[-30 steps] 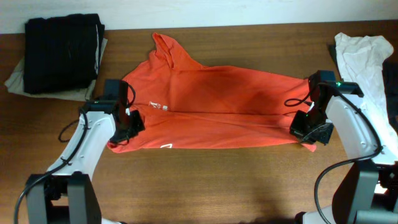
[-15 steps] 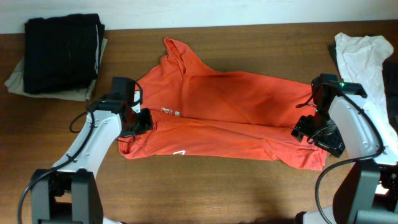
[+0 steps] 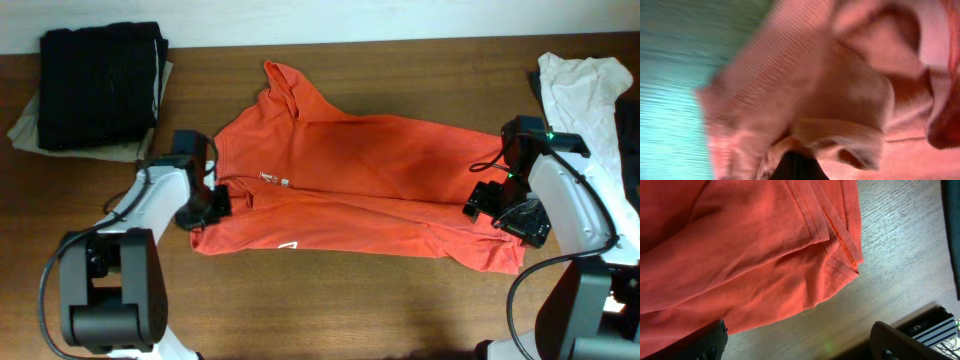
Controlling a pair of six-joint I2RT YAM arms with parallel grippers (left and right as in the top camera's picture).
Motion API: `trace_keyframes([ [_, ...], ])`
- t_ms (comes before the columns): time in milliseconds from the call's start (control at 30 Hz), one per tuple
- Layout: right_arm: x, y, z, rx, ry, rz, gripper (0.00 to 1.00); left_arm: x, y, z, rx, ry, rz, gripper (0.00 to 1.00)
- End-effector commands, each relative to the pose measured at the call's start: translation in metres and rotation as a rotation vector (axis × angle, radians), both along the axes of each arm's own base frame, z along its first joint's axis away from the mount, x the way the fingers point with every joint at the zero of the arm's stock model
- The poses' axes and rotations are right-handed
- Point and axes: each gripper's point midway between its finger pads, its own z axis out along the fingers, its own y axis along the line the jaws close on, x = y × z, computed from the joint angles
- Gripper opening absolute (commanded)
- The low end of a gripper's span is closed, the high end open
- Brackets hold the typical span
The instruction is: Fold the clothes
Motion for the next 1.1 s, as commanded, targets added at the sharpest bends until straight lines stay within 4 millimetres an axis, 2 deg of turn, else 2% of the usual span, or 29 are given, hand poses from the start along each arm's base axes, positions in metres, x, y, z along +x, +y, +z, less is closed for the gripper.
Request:
trace_keyframes([
  [0,0.0,0.0,0.002,0.0,-0.013,-0.001,0.95,0.039,0.021,0.024,0.075,-0.117,0.024,0.01],
  [133,-0.001,0.0,0.003,0.003,-0.009,0.014,0.95,0.062,0.037,0.032,0.163,-0.213,0.045,0.01],
  [233,-0.002,0.001,0.003,0.005,-0.004,0.024,0.95,0.066,0.033,0.045,0.139,-0.223,0.046,0.01],
  [300,-0.002,0.0,0.003,0.005,-0.004,0.024,0.95,0.074,0.016,0.079,0.045,-0.27,0.026,0.01],
  [333,-0.002,0.0,0.003,0.005,-0.005,0.024,0.95,0.075,-0.003,0.093,-0.046,-0.292,0.001,0.01],
  [367,-0.001,0.0,0.002,0.004,-0.007,0.024,0.95,0.072,-0.019,0.098,-0.12,-0.295,-0.024,0.02],
  [400,0.001,0.0,0.002,0.003,-0.016,0.024,0.95,0.064,-0.046,0.099,-0.224,-0.266,-0.066,0.1],
  [433,0.003,0.0,0.002,0.002,-0.024,0.024,0.95,0.057,-0.06,0.095,-0.266,-0.235,-0.091,0.17],
  [500,0.005,0.0,0.002,0.001,-0.031,0.024,0.95,0.042,-0.084,0.078,-0.295,-0.16,-0.094,0.51],
  [533,0.005,0.0,0.002,0.001,-0.03,0.024,0.95,0.035,-0.093,0.065,-0.298,-0.111,-0.077,0.52],
  [600,0.004,0.0,0.002,0.001,-0.03,0.024,0.95,0.03,-0.099,0.046,-0.296,-0.045,-0.041,0.58],
  [667,0.004,0.0,0.002,0.001,-0.028,0.024,0.95,0.028,-0.097,0.03,-0.286,0.0,-0.01,0.6],
  [733,0.004,0.0,0.002,0.001,-0.027,0.024,0.95,0.027,-0.084,0.016,-0.206,0.028,0.04,0.63],
  [967,0.004,0.0,0.002,0.001,-0.027,0.024,0.95,0.035,-0.084,-0.002,-0.201,0.025,0.045,0.63],
  [1067,0.004,0.0,0.002,0.001,-0.027,0.024,0.95,0.048,-0.086,-0.001,-0.21,-0.029,0.036,0.56],
])
